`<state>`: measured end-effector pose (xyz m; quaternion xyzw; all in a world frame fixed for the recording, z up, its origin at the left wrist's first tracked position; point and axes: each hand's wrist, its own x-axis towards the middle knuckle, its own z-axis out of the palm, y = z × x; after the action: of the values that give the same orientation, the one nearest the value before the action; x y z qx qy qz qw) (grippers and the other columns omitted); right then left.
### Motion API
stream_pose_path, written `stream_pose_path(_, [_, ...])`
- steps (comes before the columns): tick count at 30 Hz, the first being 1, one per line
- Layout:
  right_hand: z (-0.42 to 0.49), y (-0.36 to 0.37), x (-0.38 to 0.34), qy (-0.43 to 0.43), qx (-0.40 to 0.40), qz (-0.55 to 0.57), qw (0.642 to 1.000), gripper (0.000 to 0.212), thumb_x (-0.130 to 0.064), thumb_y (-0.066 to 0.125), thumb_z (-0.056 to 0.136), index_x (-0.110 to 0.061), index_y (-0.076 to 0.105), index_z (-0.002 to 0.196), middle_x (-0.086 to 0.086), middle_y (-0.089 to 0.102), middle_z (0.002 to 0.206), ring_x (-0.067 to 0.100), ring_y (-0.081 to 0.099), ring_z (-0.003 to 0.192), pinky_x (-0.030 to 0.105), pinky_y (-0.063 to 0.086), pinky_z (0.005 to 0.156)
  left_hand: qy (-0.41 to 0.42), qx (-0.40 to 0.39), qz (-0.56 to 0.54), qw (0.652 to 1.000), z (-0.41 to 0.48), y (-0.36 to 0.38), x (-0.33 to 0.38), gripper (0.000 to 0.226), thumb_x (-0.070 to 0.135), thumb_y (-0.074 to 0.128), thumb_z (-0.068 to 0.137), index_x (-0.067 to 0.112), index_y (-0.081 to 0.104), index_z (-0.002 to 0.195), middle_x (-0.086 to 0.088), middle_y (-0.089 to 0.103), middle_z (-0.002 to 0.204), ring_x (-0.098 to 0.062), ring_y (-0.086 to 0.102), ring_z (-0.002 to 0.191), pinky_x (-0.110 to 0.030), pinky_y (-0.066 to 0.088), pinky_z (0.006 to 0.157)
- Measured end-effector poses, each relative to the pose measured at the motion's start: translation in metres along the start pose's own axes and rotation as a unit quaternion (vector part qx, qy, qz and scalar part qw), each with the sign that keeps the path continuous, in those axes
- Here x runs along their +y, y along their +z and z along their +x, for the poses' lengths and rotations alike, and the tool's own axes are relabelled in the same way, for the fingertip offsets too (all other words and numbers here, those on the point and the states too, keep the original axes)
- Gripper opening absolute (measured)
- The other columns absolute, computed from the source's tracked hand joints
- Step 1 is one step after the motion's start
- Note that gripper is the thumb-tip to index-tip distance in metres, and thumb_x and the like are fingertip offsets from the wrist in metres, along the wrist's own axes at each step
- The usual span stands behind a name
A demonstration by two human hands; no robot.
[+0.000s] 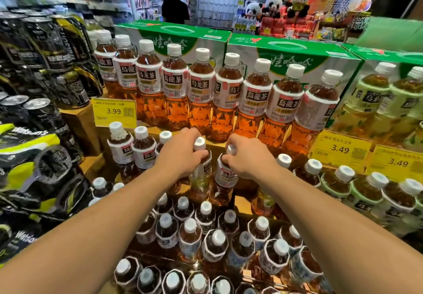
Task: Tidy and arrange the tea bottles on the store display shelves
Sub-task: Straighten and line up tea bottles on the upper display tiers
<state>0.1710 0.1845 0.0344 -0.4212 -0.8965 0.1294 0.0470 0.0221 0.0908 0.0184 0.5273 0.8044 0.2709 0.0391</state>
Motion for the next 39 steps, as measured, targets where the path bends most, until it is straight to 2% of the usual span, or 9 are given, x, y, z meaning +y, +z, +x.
stream_pose_path(5, [0.01,0.003,-0.016,-0.01,-0.003,0.013,1.0,0.04,-0.042,0.061,0.094,-0.026,0.053,0.13,0.009,0.064,0.125,0.033,0.06,0.109,0.041,0.054,0.084,0.041,0.059,-0.005,0.997,0.001,-0.034,0.001,0.026,0.034,0.067,0.084,0.015,0.052,0.094,-0.002,0.051,0.093,-0.022,0.05,0.084,-0.038,0.042,0.073])
stream_pose_path(12, [0.031,0.012,-0.049,-0.061,-0.047,0.038,0.996,0.033,-0.032,0.062,0.095,-0.024,0.056,0.127,0.009,0.063,0.125,0.031,0.06,0.107,0.043,0.055,0.087,0.064,0.041,0.001,0.997,-0.008,-0.054,-0.009,0.026,0.033,0.066,0.084,0.013,0.049,0.089,-0.001,0.05,0.086,-0.019,0.047,0.078,-0.032,0.03,0.063])
stream_pose_path(18, [0.039,0.009,-0.067,-0.108,-0.057,-0.004,0.993,0.038,-0.013,0.059,0.094,-0.02,0.056,0.132,0.009,0.064,0.125,0.031,0.06,0.109,0.042,0.053,0.09,0.073,0.034,-0.014,0.997,-0.018,-0.054,-0.021,0.025,0.035,0.066,0.081,0.018,0.047,0.085,0.002,0.05,0.083,-0.015,0.047,0.074,-0.03,0.035,0.06])
stream_pose_path(23, [0.04,0.009,-0.07,-0.117,-0.07,-0.025,0.99,0.047,-0.007,0.064,0.089,-0.019,0.054,0.133,0.009,0.063,0.125,0.032,0.059,0.111,0.044,0.053,0.091,0.069,0.031,-0.019,0.997,-0.02,-0.055,-0.019,0.026,0.034,0.067,0.081,0.018,0.047,0.084,0.002,0.05,0.082,-0.01,0.046,0.072,-0.028,0.034,0.058])
stream_pose_path(27, [0.041,0.008,-0.069,-0.125,-0.066,-0.026,0.99,0.044,-0.008,0.063,0.091,-0.02,0.052,0.132,0.01,0.062,0.121,0.032,0.058,0.108,0.04,0.052,0.081,0.07,0.033,-0.016,0.997,-0.022,-0.054,-0.018,0.026,0.034,0.068,0.08,0.019,0.047,0.082,0.003,0.051,0.081,-0.01,0.047,0.07,-0.029,0.034,0.057])
stream_pose_path(30, [0.041,0.011,-0.063,-0.113,-0.058,0.013,0.992,0.044,-0.013,0.065,0.091,-0.021,0.051,0.132,0.01,0.061,0.12,0.031,0.058,0.106,0.039,0.051,0.077,0.073,0.036,-0.001,0.997,-0.022,-0.054,-0.014,0.028,0.037,0.07,0.08,0.019,0.049,0.083,0.003,0.053,0.08,-0.009,0.049,0.071,-0.028,0.035,0.057])
stream_pose_path(35, [0.017,0.0,-0.028,-0.081,-0.012,0.064,0.995,0.043,-0.017,0.064,0.093,-0.026,0.053,0.133,0.009,0.062,0.124,0.031,0.059,0.104,0.042,0.058,0.08,0.076,0.024,0.0,0.997,-0.022,-0.049,0.007,0.031,0.041,0.072,0.08,0.02,0.05,0.087,0.005,0.055,0.081,-0.009,0.051,0.072,-0.028,0.034,0.056])
stream_pose_path(37, [0.0,-0.017,-0.001,-0.049,0.014,0.056,0.997,0.032,-0.02,0.062,0.094,-0.025,0.059,0.125,0.007,0.064,0.119,0.029,0.06,0.103,0.041,0.058,0.081,0.087,0.02,-0.008,0.996,-0.022,-0.043,0.021,0.033,0.042,0.072,0.08,0.019,0.05,0.089,0.006,0.055,0.081,-0.009,0.051,0.072,-0.027,0.034,0.055])
stream_pose_path(39, [-0.021,-0.038,0.031,-0.016,0.015,0.026,0.999,0.014,-0.027,0.062,0.093,-0.021,0.066,0.106,0.003,0.067,0.106,0.025,0.063,0.097,0.039,0.058,0.08,0.094,0.01,-0.023,0.995,-0.023,-0.035,0.038,0.036,0.043,0.072,0.08,0.017,0.05,0.09,0.006,0.055,0.08,-0.009,0.051,0.072,-0.027,0.034,0.055])
